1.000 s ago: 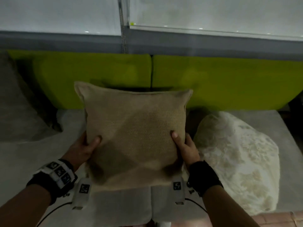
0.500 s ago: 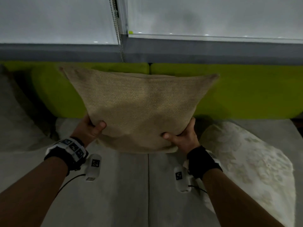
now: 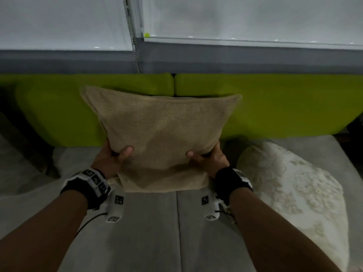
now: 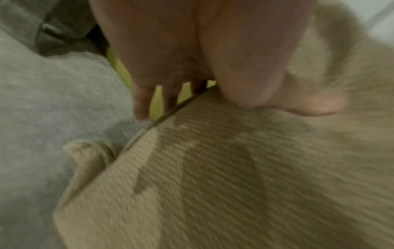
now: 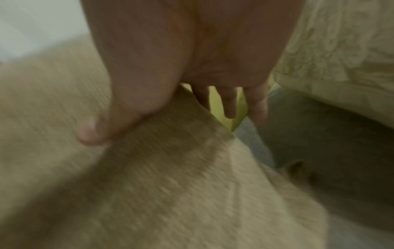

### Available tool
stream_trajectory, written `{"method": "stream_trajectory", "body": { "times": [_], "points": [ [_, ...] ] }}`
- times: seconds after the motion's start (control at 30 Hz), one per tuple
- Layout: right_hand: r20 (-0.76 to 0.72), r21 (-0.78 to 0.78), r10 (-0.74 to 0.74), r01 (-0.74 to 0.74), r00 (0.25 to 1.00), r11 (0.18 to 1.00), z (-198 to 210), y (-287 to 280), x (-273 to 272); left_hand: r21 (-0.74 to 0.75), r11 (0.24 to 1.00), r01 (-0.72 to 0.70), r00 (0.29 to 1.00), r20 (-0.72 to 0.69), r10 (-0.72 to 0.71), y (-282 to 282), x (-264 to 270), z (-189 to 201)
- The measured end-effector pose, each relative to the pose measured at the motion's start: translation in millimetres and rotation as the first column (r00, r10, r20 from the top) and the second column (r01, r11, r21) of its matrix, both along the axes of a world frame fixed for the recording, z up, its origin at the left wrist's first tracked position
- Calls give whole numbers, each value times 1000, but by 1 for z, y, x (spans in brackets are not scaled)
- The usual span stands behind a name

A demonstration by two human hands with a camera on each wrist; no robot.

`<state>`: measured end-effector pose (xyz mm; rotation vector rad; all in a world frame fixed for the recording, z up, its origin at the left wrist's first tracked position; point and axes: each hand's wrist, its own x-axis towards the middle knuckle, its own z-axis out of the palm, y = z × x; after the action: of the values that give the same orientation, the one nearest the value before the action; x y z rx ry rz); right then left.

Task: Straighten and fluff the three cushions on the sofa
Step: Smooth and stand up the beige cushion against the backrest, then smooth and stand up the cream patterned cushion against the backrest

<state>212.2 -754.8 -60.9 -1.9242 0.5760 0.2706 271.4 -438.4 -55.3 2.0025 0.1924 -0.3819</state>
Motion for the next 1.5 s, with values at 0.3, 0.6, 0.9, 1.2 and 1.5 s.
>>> {"method": "stream_trajectory", "body": {
  "times": [0.3, 0.6, 0.9, 1.2, 1.5],
  "points": [
    [-17, -358, 132, -129, 991, 925, 66, -42, -128, 263, 938, 227, 885, -458, -86, -7, -105, 6],
    [193, -547, -418, 452, 887, 705, 54, -201, -280, 33, 878, 478, 847, -284, -450, -205, -141, 24],
    [-232, -95, -568, 562, 790, 821, -10, -290, -294, 174, 924, 342, 883, -395, -253, -383, -126, 20],
    [-182, 226, -424, 457, 887, 860, -3, -349, -276, -5, 989, 148, 932, -333, -141, -430, -148, 37],
    [-68, 76, -155, 160, 986, 984, 30, -450, -222, -263, 965, -20, 983, -180, -29, -446, -221, -1]
  ]
}}
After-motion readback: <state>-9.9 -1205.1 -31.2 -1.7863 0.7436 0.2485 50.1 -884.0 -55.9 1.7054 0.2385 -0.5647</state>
